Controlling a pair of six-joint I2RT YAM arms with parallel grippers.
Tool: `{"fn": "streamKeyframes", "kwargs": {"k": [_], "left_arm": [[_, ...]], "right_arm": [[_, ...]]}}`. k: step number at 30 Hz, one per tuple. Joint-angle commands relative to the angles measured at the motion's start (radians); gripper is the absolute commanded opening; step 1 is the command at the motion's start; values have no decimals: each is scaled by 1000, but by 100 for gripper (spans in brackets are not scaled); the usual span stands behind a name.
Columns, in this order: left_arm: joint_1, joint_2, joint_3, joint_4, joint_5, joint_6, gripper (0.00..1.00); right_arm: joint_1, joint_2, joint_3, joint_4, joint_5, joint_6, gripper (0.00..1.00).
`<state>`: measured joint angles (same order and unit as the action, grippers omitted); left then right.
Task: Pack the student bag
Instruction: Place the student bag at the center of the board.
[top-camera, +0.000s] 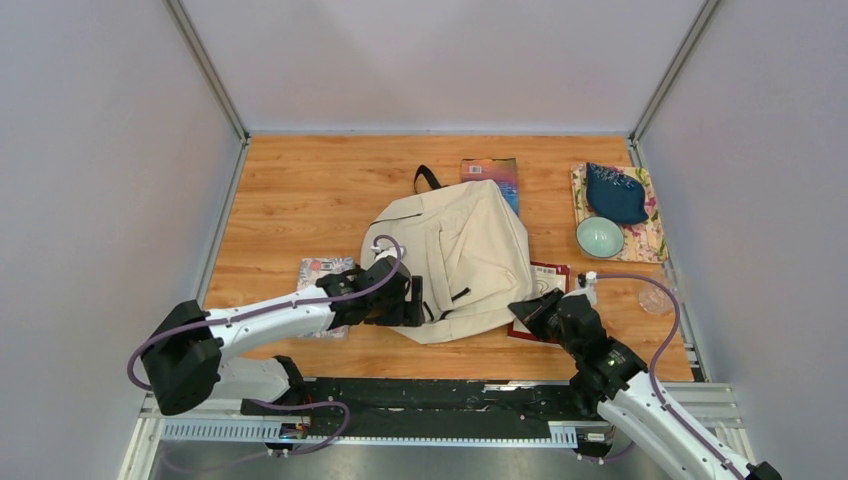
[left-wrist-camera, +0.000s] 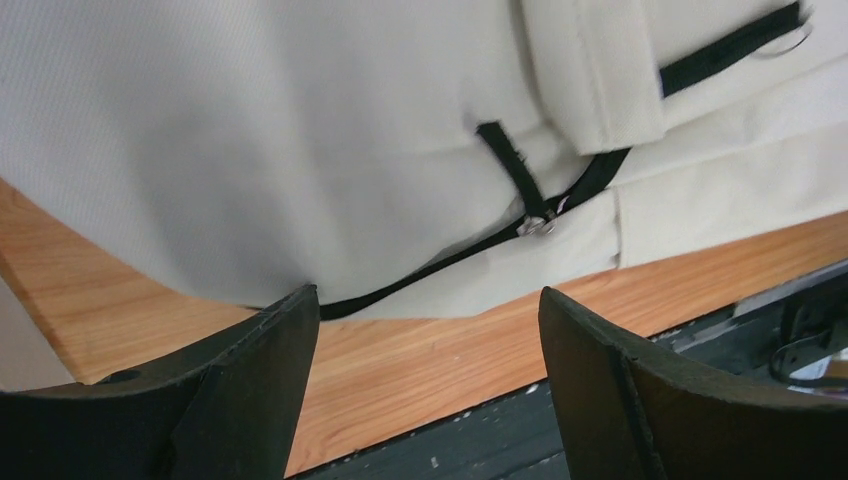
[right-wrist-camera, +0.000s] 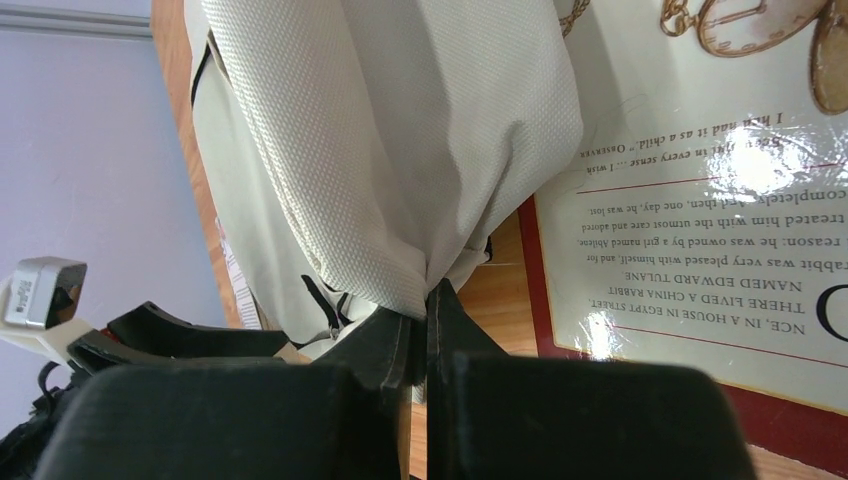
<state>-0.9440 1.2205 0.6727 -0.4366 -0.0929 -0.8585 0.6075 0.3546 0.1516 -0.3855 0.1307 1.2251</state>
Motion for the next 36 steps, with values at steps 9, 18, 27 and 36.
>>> {"fn": "streamKeyframes", "kwargs": {"k": [9, 18, 27, 36], "left_arm": [[-19, 186, 136, 49, -14, -157, 83], [-19, 278, 140, 105, -13, -203, 77], [-19, 350, 151, 140, 45, -226, 66], [-19, 396, 145, 156, 65, -220, 49]], "right_arm": [[8, -19, 43, 2, -57, -32, 0], [11, -52, 45, -33, -62, -42, 0], [24, -39, 39, -10, -65, -64, 0], [46, 30, 40, 45, -85, -82, 0]]}}
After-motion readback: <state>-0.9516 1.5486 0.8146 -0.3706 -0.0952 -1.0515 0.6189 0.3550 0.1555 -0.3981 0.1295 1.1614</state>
